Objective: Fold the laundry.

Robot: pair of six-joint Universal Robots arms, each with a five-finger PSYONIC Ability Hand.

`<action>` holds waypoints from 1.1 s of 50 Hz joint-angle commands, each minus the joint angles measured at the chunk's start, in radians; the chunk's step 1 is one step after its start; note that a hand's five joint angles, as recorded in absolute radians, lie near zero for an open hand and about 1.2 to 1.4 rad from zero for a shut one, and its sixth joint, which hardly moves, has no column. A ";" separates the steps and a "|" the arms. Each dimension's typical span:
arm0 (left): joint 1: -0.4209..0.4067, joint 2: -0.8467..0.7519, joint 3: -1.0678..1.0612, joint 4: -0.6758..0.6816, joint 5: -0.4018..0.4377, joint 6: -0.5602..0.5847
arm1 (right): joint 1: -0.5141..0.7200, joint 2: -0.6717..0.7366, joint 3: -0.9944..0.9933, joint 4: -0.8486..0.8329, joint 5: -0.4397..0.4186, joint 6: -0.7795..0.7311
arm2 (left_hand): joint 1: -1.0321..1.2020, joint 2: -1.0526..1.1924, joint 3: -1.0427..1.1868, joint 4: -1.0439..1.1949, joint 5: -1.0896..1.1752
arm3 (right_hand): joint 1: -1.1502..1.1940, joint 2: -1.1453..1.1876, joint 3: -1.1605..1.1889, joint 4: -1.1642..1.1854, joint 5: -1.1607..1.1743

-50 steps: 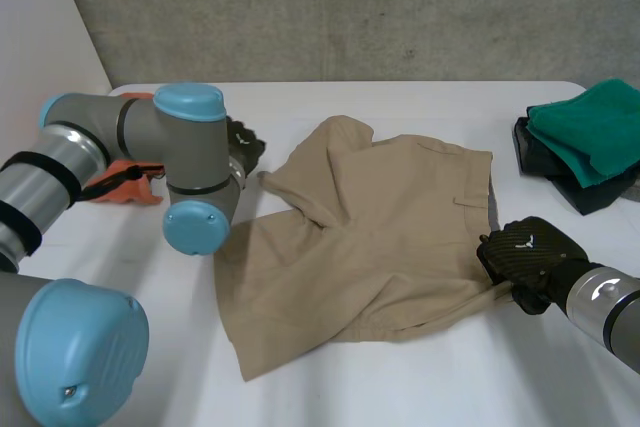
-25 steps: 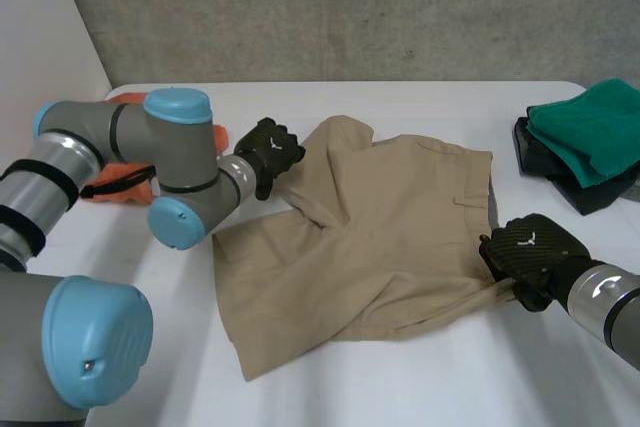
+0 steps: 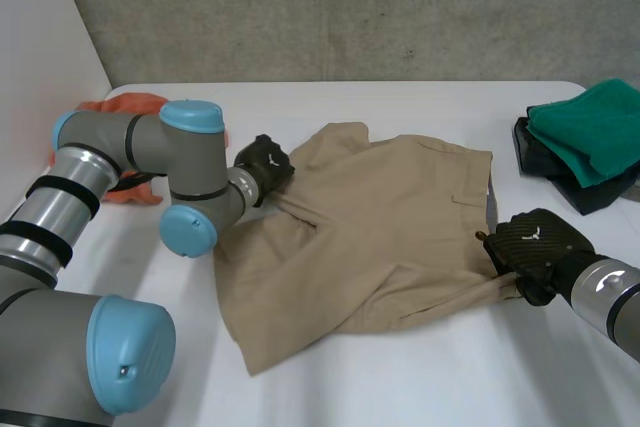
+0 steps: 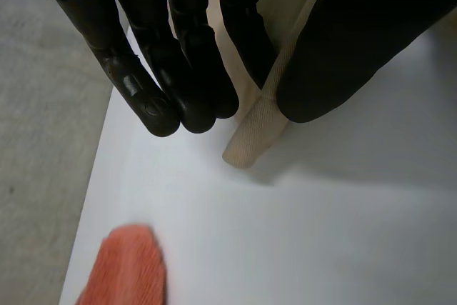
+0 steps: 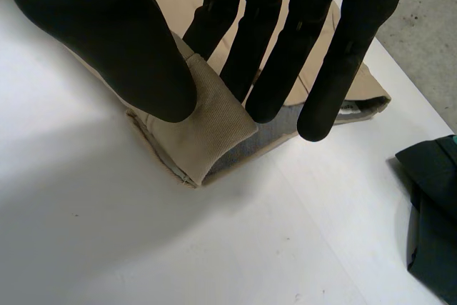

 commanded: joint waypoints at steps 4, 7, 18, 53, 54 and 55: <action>0.003 0.036 -0.087 0.025 -0.214 -0.016 | 0.009 -0.014 0.009 0.003 0.002 -0.001 | 0.245 0.203 0.211 0.205 0.221 | 0.294 0.205 0.200 0.198 0.216; 0.002 0.051 -0.104 0.039 -0.279 -0.013 | 0.017 -0.020 0.010 0.006 0.003 -0.002 | 0.245 0.203 0.211 0.205 0.221 | 0.294 0.205 0.200 0.198 0.216; -0.030 0.231 -0.265 0.066 -0.189 -0.151 | 0.052 -0.066 0.012 0.014 0.026 -0.002 | -0.977 -1.019 -1.011 -1.017 -1.001 | 0.294 0.205 0.200 0.198 0.216; -0.417 1.040 -1.478 0.213 -0.199 -0.821 | 0.149 0.020 -0.240 0.028 0.256 0.464 | -0.671 -0.712 -0.705 -0.711 -0.695 | 0.294 0.205 0.200 0.198 0.216; -0.414 1.021 -1.472 0.226 -0.214 -0.823 | 0.146 0.020 -0.238 0.028 0.255 0.466 | -0.671 -0.713 -0.705 -0.711 -0.695 | 0.294 0.205 0.200 0.198 0.216; -0.400 0.986 -1.460 0.246 -0.249 -0.821 | 0.141 0.020 -0.234 0.028 0.253 0.466 | -0.671 -0.713 -0.705 -0.711 -0.695 | 0.294 0.205 0.200 0.198 0.216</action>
